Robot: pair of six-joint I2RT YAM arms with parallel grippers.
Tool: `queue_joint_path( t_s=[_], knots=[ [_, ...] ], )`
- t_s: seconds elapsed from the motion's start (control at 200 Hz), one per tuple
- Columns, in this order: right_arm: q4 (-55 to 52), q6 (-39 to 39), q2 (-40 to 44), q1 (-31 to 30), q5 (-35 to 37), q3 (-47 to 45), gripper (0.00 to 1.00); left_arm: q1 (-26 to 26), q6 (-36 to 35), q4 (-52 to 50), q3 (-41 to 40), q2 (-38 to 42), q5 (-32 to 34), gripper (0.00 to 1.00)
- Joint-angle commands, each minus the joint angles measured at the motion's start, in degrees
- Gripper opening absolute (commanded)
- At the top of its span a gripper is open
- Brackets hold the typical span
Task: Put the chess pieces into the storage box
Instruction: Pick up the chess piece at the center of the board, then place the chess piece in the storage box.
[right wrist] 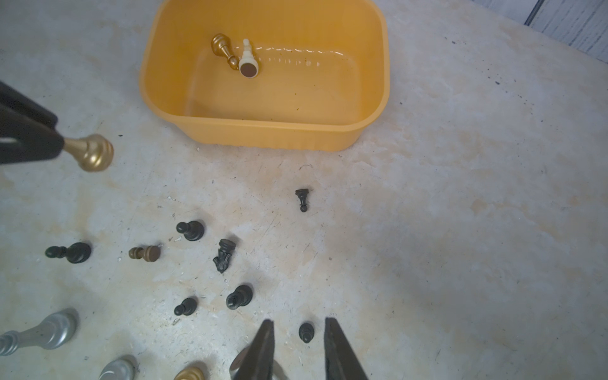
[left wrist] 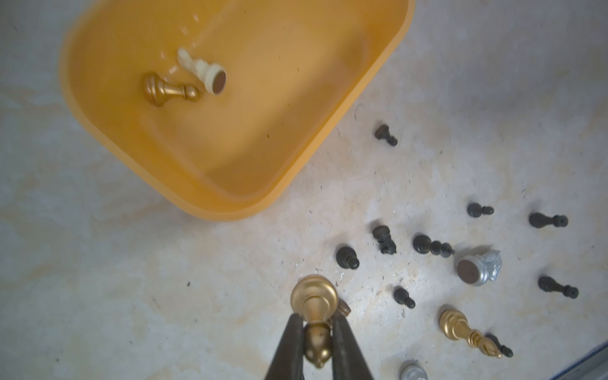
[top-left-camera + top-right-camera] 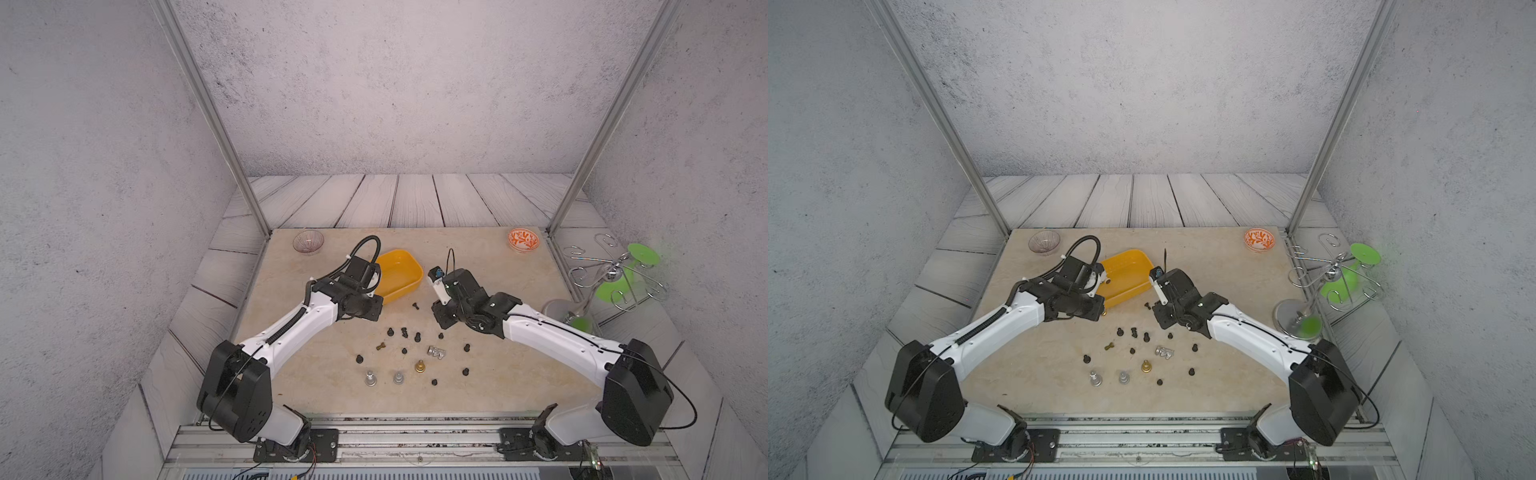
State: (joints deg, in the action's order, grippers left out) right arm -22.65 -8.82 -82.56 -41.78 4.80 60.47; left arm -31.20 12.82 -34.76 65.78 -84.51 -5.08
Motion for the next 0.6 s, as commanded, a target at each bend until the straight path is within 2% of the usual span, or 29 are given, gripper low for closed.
queue_joint_path(
  t_s=[0.0,0.2,0.596],
  knots=[
    [-2.10,0.38,2.93,0.20,1.09,1.23,0.29,1.05,-2.63,0.47,3.96,-3.00,4.17,0.11],
    [-2.48,-0.12,4.30,0.27,1.95,0.38,0.29,4.72,-5.53,0.09,11.32,-10.32,6.92,0.11],
    [-3.32,-1.40,6.67,0.30,3.37,-1.49,0.29,9.54,-8.55,-1.81,20.42,-21.83,3.73,0.11]
  ],
)
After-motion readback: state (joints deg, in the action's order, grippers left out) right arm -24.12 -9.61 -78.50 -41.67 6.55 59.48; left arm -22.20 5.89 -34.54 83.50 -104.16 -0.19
